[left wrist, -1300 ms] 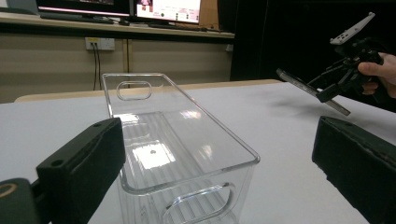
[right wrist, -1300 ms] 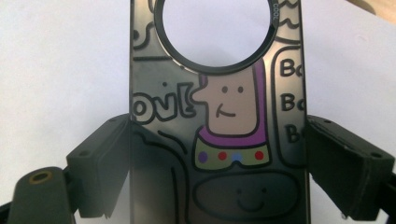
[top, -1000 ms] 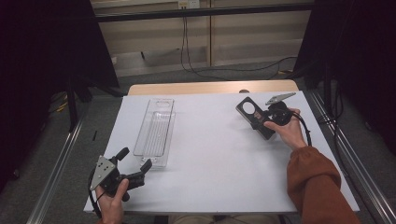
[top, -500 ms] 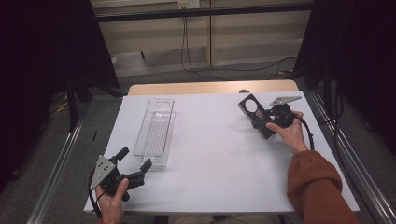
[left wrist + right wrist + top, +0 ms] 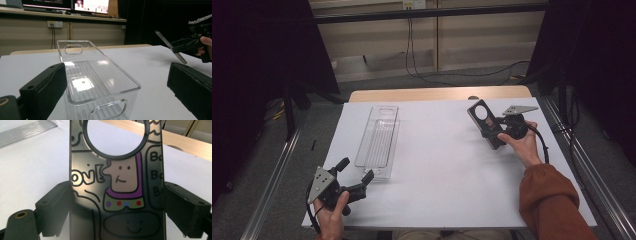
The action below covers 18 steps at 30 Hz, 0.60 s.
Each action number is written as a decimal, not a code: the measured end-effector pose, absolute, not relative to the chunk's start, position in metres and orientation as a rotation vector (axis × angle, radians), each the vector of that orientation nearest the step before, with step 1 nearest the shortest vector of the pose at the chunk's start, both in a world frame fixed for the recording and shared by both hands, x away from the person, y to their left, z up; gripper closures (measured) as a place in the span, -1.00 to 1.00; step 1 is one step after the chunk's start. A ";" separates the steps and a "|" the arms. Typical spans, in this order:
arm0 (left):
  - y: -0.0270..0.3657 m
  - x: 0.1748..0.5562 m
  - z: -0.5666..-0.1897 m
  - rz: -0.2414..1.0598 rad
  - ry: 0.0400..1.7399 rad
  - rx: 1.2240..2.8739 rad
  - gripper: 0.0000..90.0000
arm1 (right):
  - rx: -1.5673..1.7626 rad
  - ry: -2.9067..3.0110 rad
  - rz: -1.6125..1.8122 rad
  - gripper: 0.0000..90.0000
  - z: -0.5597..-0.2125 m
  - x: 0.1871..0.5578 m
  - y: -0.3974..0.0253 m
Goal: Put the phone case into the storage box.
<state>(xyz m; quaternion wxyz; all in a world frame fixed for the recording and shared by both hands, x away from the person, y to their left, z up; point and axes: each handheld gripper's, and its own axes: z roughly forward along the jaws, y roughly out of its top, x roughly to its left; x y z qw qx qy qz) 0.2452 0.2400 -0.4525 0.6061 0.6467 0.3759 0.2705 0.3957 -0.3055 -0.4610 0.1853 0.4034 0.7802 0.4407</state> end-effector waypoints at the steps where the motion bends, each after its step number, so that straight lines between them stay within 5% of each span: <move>1: 0.240 0.245 -0.453 0.626 0.869 1.495 -0.94 | 1.137 2.191 1.251 -0.73 -0.461 0.396 -0.306; 18: 0.241 0.246 -0.452 0.627 0.874 1.488 -0.93 | 1.126 2.131 1.318 -0.73 -0.458 0.382 -0.311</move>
